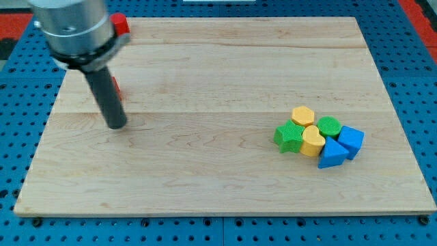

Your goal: Push the red star into the green star

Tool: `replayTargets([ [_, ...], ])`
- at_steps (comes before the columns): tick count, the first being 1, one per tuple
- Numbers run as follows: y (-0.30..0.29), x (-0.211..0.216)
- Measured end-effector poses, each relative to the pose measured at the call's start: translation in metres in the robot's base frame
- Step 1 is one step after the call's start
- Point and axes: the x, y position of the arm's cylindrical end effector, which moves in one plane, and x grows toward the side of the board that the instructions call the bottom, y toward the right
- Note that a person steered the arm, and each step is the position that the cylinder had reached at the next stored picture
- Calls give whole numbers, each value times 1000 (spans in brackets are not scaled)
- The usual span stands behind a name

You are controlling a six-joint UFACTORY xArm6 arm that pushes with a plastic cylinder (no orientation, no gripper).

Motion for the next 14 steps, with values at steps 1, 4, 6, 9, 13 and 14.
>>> replayTargets([
  [1,-20,-35],
  [4,98,-38],
  [6,1,-37],
  [9,-15,-114],
  [13,112,-91],
  [14,177,-75],
])
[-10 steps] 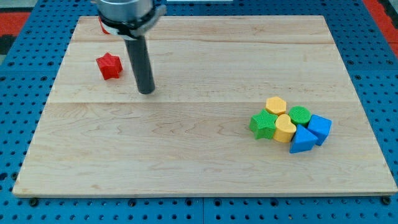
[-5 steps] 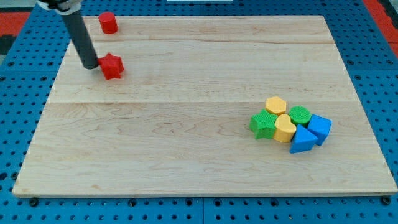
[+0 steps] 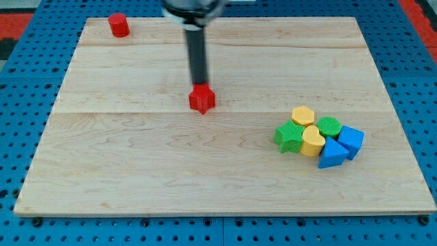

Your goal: Push the red star into the green star

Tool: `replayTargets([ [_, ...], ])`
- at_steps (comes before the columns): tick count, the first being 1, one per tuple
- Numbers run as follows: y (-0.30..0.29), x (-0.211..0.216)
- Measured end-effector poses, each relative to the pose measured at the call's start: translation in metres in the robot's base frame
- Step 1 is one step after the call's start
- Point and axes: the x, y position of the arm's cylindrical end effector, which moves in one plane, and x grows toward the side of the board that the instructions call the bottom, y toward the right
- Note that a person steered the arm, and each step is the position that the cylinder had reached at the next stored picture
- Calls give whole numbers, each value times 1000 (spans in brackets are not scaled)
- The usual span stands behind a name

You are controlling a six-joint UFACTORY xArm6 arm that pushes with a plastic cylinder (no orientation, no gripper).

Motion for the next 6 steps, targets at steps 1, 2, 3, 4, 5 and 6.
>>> replayTargets([
  [1,15,11],
  [2,-27,-39],
  [3,-61,-3],
  [4,-49,36],
  [5,24,38],
  [6,21,28],
])
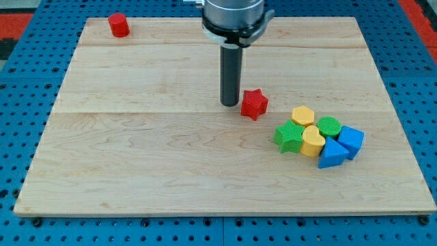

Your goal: Push the red star into the green star

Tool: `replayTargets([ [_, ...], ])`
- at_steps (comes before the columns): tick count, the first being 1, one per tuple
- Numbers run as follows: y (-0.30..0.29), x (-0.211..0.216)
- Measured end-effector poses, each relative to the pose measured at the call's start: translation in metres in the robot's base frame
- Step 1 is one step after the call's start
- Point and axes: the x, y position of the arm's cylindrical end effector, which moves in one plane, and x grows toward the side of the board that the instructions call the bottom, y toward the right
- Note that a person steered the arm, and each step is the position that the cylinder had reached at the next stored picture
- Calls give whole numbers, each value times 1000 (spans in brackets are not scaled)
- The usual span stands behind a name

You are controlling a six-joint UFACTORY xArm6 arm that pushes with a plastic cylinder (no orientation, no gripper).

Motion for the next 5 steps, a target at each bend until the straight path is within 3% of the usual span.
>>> replayTargets([
  [2,68,-4],
  [5,75,16],
])
